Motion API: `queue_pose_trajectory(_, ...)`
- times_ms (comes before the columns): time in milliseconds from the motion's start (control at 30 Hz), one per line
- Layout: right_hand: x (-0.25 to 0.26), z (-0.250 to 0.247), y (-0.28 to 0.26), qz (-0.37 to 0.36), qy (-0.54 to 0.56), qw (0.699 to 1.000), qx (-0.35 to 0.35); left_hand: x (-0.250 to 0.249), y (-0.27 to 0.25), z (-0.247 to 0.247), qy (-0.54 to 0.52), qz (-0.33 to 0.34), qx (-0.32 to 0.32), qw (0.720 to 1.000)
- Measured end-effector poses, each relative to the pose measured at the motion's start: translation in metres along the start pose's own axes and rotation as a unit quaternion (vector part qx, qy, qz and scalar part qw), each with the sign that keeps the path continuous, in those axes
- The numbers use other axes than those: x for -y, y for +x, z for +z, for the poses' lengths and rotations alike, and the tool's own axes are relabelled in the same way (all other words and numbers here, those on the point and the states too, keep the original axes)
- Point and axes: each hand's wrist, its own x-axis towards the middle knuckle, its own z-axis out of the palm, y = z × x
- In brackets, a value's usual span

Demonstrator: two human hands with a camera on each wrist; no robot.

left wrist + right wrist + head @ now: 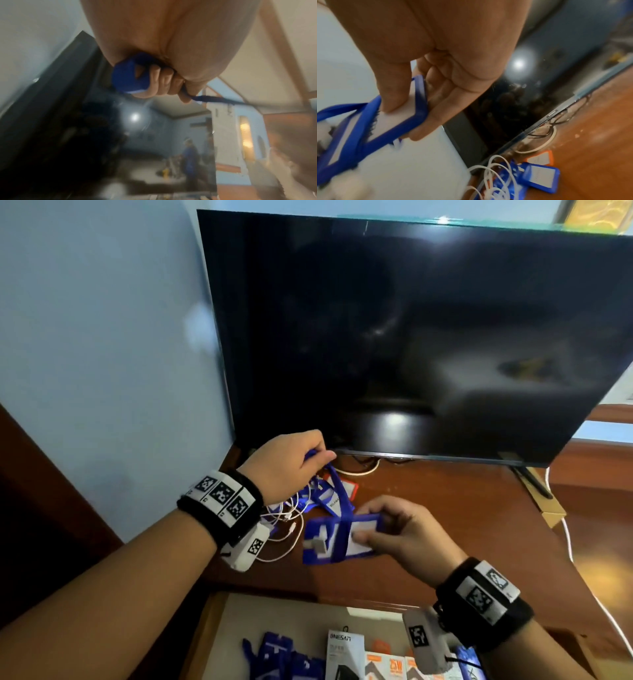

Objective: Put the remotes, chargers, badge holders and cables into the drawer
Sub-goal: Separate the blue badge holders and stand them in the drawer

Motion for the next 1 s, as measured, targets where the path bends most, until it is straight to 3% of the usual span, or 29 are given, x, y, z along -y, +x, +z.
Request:
queue_pose_trajectory(100,0.019,-0.004,0.002,-0.032,0.073,0.994,-0.078,0.023,-0.008,0.029,-0.068,-0.065,0.046,0.994)
queue_pose_trajectory(333,0.015,-0.015,0.026,-0.023,0.147,0.96,-0.236,-0.021,-0.059,0.081,-0.148,-0.048,0.03,0.987)
queue_pose_trajectory(467,-0.014,-0.009,0.032,0.012,0.038,0.959,-0.282,-0.038,-0.073,0.075,-0.117,-0.042,-0.008,0.992)
queue_pose_trajectory(567,-0.034,0.0,0.027,0.03,-0.094,0.967,-0.233,-0.036,-0.076,0.056,-0.045,-0.019,-0.028,0.998)
queue_pose_trajectory(667,-0.046,0.017,0.015,0.034,-0.203,0.969,-0.139,-0.019,-0.071,0.037,-0.009,-0.013,-0.028,0.999)
queue_pose_trajectory(767,-0.055,0.04,0.003,0.048,-0.171,0.983,-0.035,0.001,-0.068,0.026,-0.004,-0.033,-0.013,0.999)
queue_pose_trajectory(833,-0.059,0.052,-0.002,0.05,-0.139,0.989,0.013,0.013,-0.07,0.029,-0.015,-0.083,0.02,0.996)
queue_pose_trajectory(933,-0.065,0.062,-0.008,0.07,-0.067,0.994,0.047,0.035,-0.078,0.048,-0.074,-0.177,0.077,0.978)
queue_pose_trajectory(1000,-0.071,0.066,-0.013,0.092,-0.041,0.994,0.049,0.052,-0.086,0.063,-0.167,-0.24,0.12,0.949)
